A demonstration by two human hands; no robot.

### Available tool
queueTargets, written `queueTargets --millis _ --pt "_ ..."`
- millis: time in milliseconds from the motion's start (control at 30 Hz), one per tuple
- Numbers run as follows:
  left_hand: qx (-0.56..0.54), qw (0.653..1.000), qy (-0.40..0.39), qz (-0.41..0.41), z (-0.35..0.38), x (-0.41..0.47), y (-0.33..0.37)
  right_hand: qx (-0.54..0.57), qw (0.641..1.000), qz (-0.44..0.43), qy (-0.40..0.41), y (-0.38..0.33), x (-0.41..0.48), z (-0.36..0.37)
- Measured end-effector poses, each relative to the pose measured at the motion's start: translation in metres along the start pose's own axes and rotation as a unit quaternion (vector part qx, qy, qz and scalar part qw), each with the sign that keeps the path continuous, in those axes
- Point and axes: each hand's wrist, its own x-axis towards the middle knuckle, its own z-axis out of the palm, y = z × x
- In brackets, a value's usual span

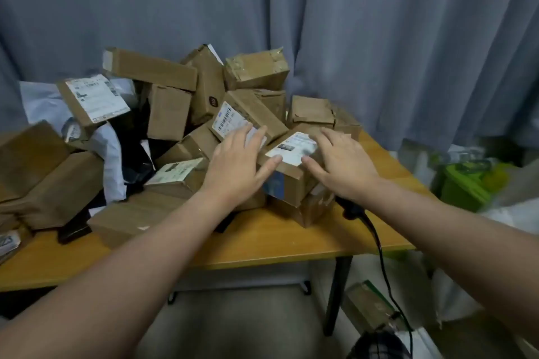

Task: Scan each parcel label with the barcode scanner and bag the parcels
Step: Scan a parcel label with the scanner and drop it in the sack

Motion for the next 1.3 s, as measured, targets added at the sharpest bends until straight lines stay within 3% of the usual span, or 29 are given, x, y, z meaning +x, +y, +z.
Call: queueTargets --millis 100,200,333,400,467,567,800,1000,1100,1300 --pt "-0.017 0.999 -0.032 -0.012 0.017 0.004 0.007 0.007 1.000 0.029 -0.004 0.018 0.004 0.013" --pt "-0.058 0.997 -0.043 -0.034 0.031 0.000 0.014 0.062 0.991 0.119 -0.027 0.033 0.003 0.028" --pt "-0.107 0.990 -0.022 -0.089 0.042 -0.016 0.019 0.193 0.931 0.293 -0.103 0.049 0.004 0.056" --pt "-0.124 0.986 -0.019 -0.111 0.051 -0.027 0.022 0.213 0.904 0.330 -0.171 0.054 0.000 0.072" --pt "-0.135 0.983 -0.011 -0.124 0.057 -0.036 0.024 0.185 0.902 0.331 -0.208 0.058 -0.007 0.085" --pt "-0.153 0.979 -0.001 -0.135 0.061 -0.040 0.026 0.155 0.917 0.332 -0.160 0.066 -0.014 0.098" --pt "-0.161 0.975 0.006 -0.154 0.055 -0.021 0.026 0.188 0.894 0.402 -0.058 0.085 -0.031 0.090" --pt "-0.146 0.973 -0.051 -0.174 0.048 -0.004 0.031 0.371 0.798 0.468 0.077 0.087 -0.044 0.074" --pt "-0.167 0.969 -0.044 -0.174 0.047 -0.003 0.032 0.468 0.757 0.430 0.153 0.077 -0.050 0.066" --pt "-0.206 0.967 0.015 -0.149 0.040 -0.012 0.041 0.606 0.692 0.349 0.180 0.035 -0.049 0.045"
